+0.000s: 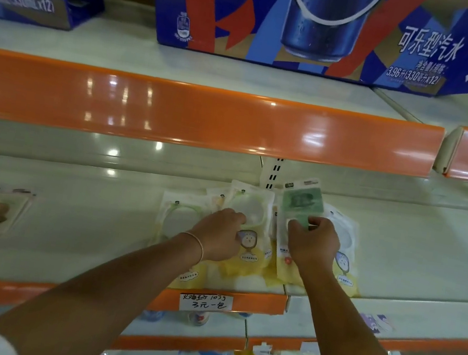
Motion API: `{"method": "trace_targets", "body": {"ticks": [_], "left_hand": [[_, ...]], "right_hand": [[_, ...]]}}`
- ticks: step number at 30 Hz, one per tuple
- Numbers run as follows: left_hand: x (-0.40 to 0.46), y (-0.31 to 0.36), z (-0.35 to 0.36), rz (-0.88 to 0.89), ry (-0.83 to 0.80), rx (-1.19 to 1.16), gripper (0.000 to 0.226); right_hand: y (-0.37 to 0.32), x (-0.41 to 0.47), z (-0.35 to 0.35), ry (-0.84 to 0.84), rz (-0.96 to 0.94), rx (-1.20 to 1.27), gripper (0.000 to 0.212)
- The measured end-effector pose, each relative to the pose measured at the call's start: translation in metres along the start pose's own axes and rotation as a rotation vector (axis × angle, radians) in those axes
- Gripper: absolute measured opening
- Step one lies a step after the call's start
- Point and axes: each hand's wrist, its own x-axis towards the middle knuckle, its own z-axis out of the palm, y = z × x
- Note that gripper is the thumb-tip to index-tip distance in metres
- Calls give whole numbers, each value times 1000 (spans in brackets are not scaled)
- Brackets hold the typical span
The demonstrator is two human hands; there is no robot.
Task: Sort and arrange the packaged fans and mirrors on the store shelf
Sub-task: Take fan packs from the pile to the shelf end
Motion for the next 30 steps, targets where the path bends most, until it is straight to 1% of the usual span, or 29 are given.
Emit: {"method": "trace_targets", "body": {"ticks": [2, 6, 9, 10, 14, 18, 24, 26, 28, 29, 30], "left_hand": [[-4, -7, -2, -7, 6, -24, 43], [-18, -29, -12, -70, 31, -58, 47], [-36, -60, -23, -141, 58, -71, 49], [-44, -72, -28, -166, 72, -72, 49], [-79, -124, -48, -274, 147, -80, 46], [-118, -174, -69, -373, 240, -99, 45], [-182, -241, -99, -520, 308, -89, 44], [-198, -257, -107, -562, 305, -91, 36], [-217, -274, -117, -580, 301, -92, 15], [-225, -282, -120, -581, 301, -93, 12], [-234, -288, -125, -593, 301, -87, 14]], "right_hand": [[-6, -9, 4, -3, -19, 16, 25], [-24, -34, 26, -57, -82, 44, 15], [-36, -56, 58, -127, -95, 39, 14], [-40, -63, 70, -149, -90, 40, 14], [-61, -98, 116, -239, -114, 33, 28], [-89, -140, 163, -331, -137, 38, 29], [-134, -212, 229, -470, -194, 45, 30], [-144, -230, 246, -497, -202, 51, 29], [-154, -250, 265, -535, -211, 49, 29], [-159, -260, 274, -550, -215, 44, 29], [-164, -269, 282, -564, -220, 42, 29]]}}
